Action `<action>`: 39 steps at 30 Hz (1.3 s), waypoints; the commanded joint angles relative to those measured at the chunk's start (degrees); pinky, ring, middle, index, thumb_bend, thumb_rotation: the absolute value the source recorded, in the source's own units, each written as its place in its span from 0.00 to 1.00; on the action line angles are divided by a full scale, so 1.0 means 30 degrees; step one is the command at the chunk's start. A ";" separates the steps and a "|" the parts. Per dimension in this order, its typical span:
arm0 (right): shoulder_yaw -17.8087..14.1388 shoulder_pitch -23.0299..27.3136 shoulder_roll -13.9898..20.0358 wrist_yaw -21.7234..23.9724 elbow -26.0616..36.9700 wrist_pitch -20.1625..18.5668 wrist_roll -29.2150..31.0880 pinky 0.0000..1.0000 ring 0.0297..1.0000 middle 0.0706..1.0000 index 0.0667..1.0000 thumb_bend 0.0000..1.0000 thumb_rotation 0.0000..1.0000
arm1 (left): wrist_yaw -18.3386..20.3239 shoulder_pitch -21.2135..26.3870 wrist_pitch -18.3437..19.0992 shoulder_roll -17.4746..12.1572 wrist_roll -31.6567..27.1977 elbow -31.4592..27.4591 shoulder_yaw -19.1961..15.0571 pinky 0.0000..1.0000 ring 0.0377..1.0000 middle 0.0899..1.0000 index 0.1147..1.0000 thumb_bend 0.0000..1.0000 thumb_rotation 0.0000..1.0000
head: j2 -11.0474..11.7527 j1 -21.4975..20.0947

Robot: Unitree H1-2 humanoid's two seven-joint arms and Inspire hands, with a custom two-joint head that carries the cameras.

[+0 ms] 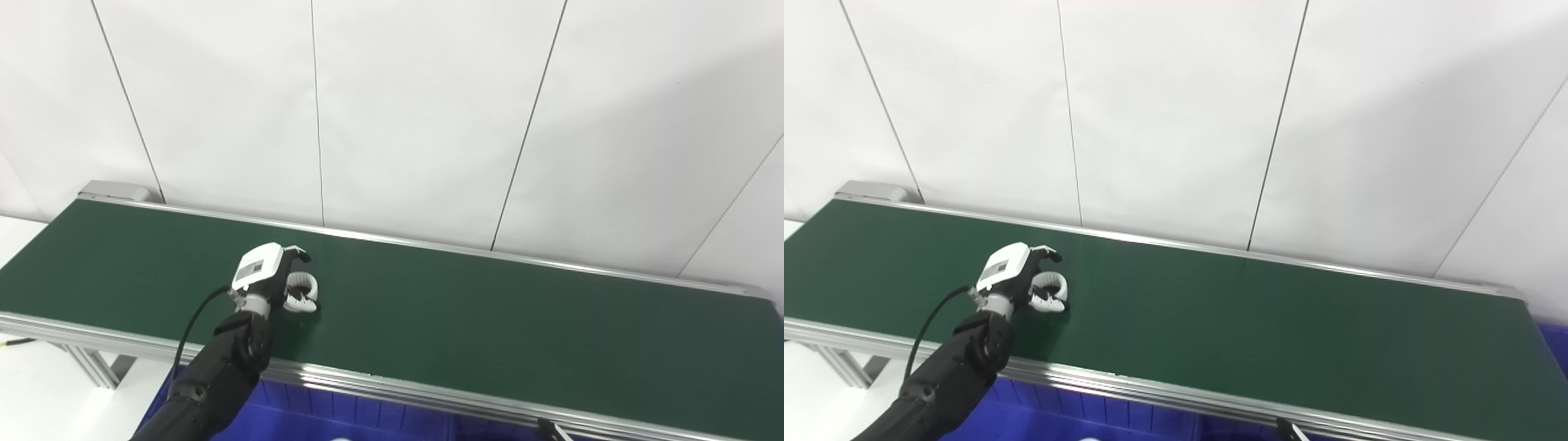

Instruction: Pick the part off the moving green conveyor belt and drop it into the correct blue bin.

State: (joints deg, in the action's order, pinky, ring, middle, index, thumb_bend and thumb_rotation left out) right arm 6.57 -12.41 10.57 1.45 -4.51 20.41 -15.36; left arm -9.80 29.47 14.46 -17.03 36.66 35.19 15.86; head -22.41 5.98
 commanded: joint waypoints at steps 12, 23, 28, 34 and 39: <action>-0.0149 0.0248 -0.0054 -0.0358 0.0476 0.1164 0.0126 0.73 0.82 0.87 0.89 0.70 0.34 | 0.2015 -0.0040 0.2348 -0.0510 -0.0021 -0.1439 -0.0077 0.40 0.42 0.44 0.43 0.50 0.00 | 0.0101 0.0004; -0.0220 0.0216 -0.0137 -0.0293 0.0577 0.1059 0.0246 0.73 0.82 0.87 0.89 0.72 0.36 | -0.0406 -0.1310 0.0086 0.0010 -0.0807 -0.3684 -0.1330 0.28 0.36 0.42 0.46 0.50 0.00 | 0.0000 -0.0087; -0.0232 0.0044 -0.0188 -0.0185 0.0952 0.0835 0.0419 0.74 0.83 0.87 0.90 0.71 0.34 | -0.1621 -0.2910 -0.1648 0.0594 -0.1427 -0.7029 -0.2243 0.24 0.34 0.40 0.47 0.49 0.00 | -0.0216 -0.0240; -0.0232 -0.0115 -0.0194 -0.0129 0.1380 0.0579 0.0426 0.74 0.83 0.87 0.90 0.71 0.34 | -0.1753 -0.5179 -0.3677 0.1232 -0.2030 -1.0377 -0.2646 0.21 0.35 0.41 0.44 0.49 0.00 | -0.0875 -0.0660; -0.0237 -0.0263 -0.0270 -0.0162 0.1804 0.0396 0.0274 0.75 0.83 0.87 0.90 0.72 0.36 | -0.0793 -0.6698 -0.5133 0.1280 -0.3137 -1.1645 -0.2590 0.21 0.35 0.42 0.44 0.49 0.00 | -0.1361 -0.1107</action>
State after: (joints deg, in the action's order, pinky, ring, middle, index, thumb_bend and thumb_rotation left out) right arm 6.21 -13.37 9.96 1.46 -1.07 21.04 -14.76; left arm -12.46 9.29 1.78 -12.63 28.02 2.48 8.43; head -26.45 2.64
